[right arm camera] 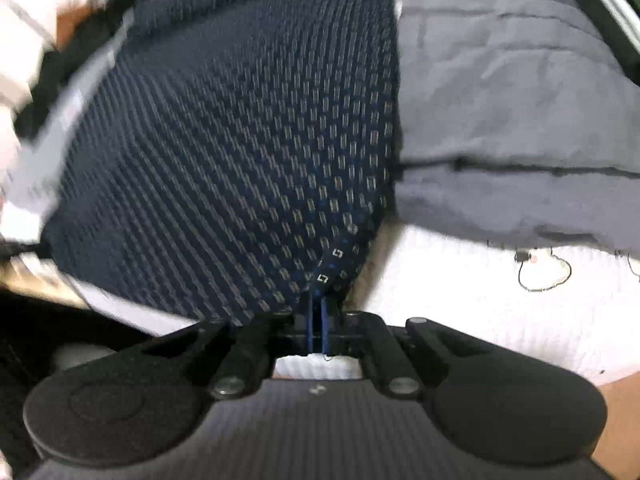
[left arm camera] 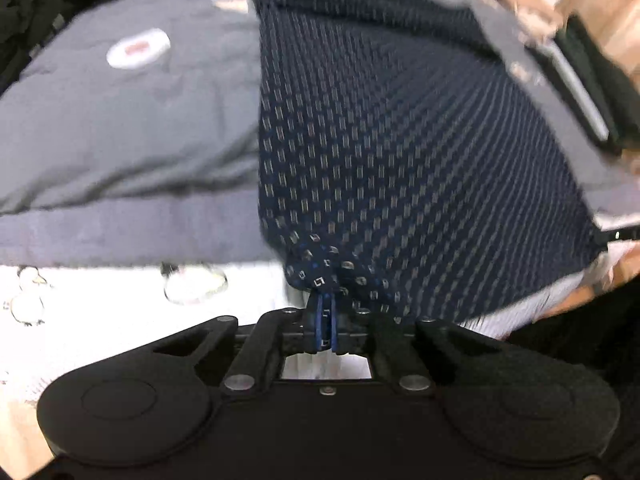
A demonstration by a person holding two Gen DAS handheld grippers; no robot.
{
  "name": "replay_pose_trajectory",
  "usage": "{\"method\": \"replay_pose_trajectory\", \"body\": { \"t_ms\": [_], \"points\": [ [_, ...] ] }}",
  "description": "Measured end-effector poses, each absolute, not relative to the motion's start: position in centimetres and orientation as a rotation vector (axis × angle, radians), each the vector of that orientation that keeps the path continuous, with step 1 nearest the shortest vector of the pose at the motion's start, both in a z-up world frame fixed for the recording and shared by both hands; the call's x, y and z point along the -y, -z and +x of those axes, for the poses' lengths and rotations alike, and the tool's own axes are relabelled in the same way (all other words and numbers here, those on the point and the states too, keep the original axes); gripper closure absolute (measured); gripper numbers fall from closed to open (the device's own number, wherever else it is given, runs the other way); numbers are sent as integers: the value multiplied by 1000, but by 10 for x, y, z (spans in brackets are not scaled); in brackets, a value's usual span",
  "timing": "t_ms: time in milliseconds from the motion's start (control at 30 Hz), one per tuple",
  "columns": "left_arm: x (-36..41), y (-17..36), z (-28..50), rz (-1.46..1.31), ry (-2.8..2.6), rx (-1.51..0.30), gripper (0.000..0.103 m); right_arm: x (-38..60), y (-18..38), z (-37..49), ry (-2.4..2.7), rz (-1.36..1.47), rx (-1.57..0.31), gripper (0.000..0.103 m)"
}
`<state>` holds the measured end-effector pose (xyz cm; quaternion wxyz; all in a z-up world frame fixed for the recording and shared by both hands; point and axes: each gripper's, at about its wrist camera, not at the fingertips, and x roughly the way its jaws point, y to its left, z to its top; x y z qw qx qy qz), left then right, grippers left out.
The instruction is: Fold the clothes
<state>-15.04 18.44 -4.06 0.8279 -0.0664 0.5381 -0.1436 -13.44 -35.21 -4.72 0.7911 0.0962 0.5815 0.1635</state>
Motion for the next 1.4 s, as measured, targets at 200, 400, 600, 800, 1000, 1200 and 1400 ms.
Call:
{"method": "replay_pose_trajectory", "body": {
  "t_ms": [200, 400, 600, 800, 1000, 1200, 1400],
  "points": [
    [-197, 4, -133, -235, 273, -998, 99, 379, 11, -119, -339, 439, -1067, 100],
    [-204, -18, -95, -314, 240, -871, 99, 398, -4, -72, -300, 610, -898, 101],
    [-198, -22, -43, -339, 223, -805, 99, 408, 6, -22, -242, 706, -803, 103],
    [-195, -3, 3, -374, 210, -776, 100, 408, 20, 21, -187, 696, -766, 103],
    [-184, 21, 22, -361, 182, -792, 99, 393, 41, 31, -191, 523, -789, 100],
    [-178, 14, 18, -337, 221, -755, 82, 376, 40, 25, -231, 366, -793, 95],
    [-172, 12, 12, -245, 231, -756, 77, 354, 35, 11, -289, 148, -812, 69]
  ]
}}
